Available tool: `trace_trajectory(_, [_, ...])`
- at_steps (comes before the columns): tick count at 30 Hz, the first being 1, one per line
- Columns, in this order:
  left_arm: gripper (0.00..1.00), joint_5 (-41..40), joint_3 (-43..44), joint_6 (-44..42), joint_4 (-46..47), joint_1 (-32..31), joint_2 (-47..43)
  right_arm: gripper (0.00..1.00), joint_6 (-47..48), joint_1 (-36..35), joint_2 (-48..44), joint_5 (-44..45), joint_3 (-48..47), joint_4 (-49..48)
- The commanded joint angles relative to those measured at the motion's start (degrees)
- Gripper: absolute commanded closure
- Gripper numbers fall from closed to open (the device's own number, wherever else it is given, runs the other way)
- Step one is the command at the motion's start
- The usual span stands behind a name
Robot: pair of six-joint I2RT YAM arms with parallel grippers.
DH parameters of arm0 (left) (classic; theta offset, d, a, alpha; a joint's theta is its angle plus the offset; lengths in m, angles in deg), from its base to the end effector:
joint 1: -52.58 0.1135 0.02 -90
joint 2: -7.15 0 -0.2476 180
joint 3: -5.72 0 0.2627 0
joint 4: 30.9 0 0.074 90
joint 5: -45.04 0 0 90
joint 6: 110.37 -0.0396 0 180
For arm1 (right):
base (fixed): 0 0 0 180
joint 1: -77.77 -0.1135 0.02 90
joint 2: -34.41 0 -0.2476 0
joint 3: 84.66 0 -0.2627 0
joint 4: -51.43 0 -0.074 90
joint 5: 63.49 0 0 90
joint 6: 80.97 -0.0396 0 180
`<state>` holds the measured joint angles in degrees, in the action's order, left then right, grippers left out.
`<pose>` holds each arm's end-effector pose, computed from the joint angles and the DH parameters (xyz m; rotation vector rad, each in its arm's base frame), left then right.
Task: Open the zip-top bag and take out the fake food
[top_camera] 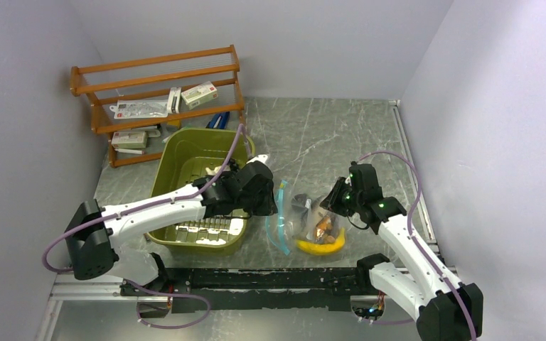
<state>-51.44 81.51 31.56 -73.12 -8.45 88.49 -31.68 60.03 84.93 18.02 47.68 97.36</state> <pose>0.1591 -0.2781 0.2489 0.1465 2.5420 -0.7400 0.1882 0.0664 0.2064 0.4315 2.4761 0.6239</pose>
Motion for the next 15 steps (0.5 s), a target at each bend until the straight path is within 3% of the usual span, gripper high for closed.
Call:
trace_trajectory(1, [0.73, 0.1, 1.6, 0.7, -1.7, -0.4, -1.1, 0.81, -0.4, -0.1, -0.2, -0.8, 0.9, -1.7])
trace_trajectory(5, [0.86, 4.1, -0.7, 1.0, 1.3, -0.5, 0.4, 0.82, -0.3, -0.1, 0.2, -0.8, 0.8, -2.0])
trace_trajectory(12, [0.91, 4.6, 0.1, 1.2, 0.9, -0.9, 3.9, 0.81, 1.0, -0.1, 1.0, 0.3, -0.9, -0.9])
trace_trajectory(15, [0.88, 6.4, 0.9, 0.6, 1.8, -0.8, 5.8, 0.81, 0.8, -0.2, 0.8, 0.6, -0.8, -1.4])
